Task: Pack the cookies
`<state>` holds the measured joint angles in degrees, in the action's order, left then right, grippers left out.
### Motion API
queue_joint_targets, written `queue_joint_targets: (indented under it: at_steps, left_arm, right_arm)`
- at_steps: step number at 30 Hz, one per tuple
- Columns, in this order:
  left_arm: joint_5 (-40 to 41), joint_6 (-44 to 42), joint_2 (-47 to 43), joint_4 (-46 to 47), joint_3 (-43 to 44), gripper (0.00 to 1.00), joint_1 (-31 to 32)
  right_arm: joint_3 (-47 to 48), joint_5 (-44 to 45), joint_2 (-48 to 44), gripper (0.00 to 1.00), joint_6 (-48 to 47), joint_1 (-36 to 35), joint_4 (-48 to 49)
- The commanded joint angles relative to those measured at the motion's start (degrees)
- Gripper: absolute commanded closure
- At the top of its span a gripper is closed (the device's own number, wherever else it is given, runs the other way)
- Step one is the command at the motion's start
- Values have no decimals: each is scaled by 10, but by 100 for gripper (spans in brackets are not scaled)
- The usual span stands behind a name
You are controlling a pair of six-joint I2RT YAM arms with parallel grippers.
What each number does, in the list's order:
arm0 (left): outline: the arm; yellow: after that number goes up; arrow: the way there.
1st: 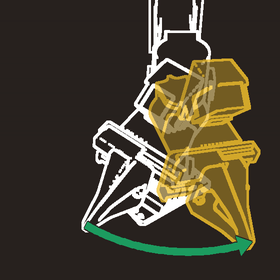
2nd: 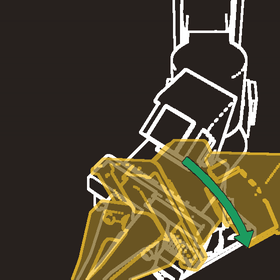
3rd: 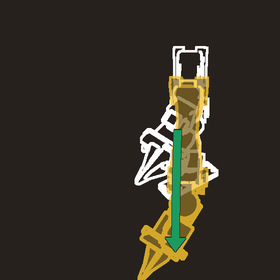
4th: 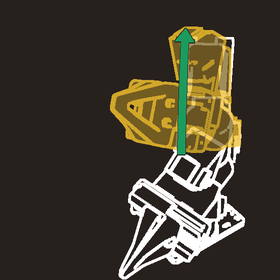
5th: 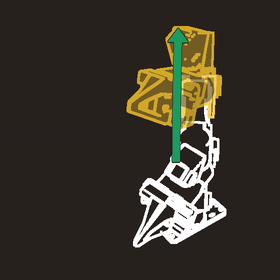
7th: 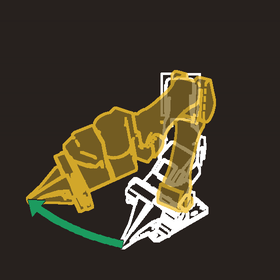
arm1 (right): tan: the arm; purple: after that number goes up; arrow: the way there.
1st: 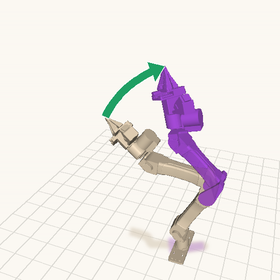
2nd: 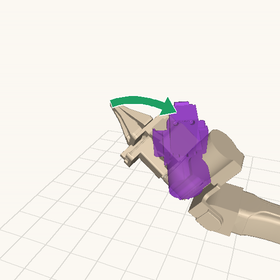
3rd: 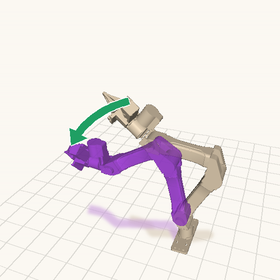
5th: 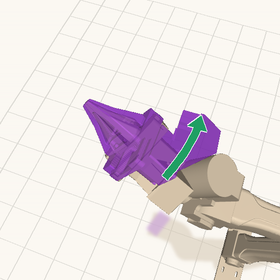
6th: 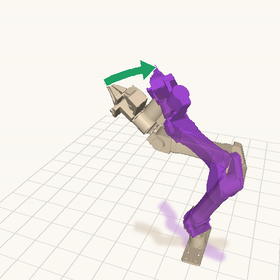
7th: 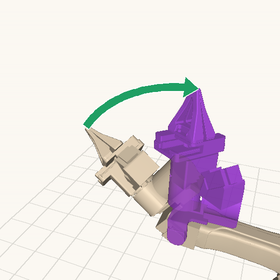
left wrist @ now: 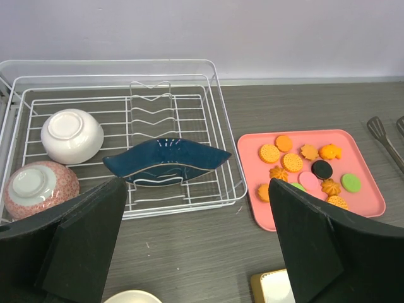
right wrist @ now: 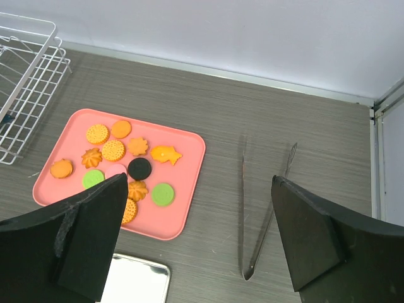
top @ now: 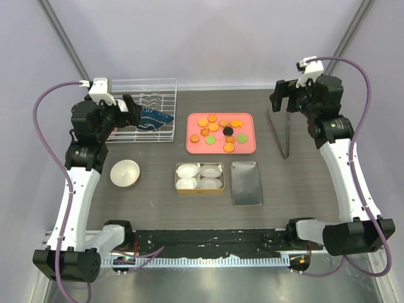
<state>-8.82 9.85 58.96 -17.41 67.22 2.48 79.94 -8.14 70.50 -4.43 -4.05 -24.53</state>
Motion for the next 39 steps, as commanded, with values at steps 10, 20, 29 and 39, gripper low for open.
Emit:
queue_joint_targets:
  at_steps: [10,20,29,39]
  left_arm:
    - [-2,-7,-12,28,-2,1,-3]
    - [-2,-22,-12,26,-10,0,-3]
    - [-8,-30,-18,37,-53,0,-3]
    - [-19,-33,-12,48,-81,0,-3]
  right_arm:
    - [-3,-7,-8,0,-11,-3,19]
    - [-32,62,-3,0,-29,-3,-3]
    - [-121,146,62,0,-28,-2,-10]
    - [-164,146,143,0,-34,7,26]
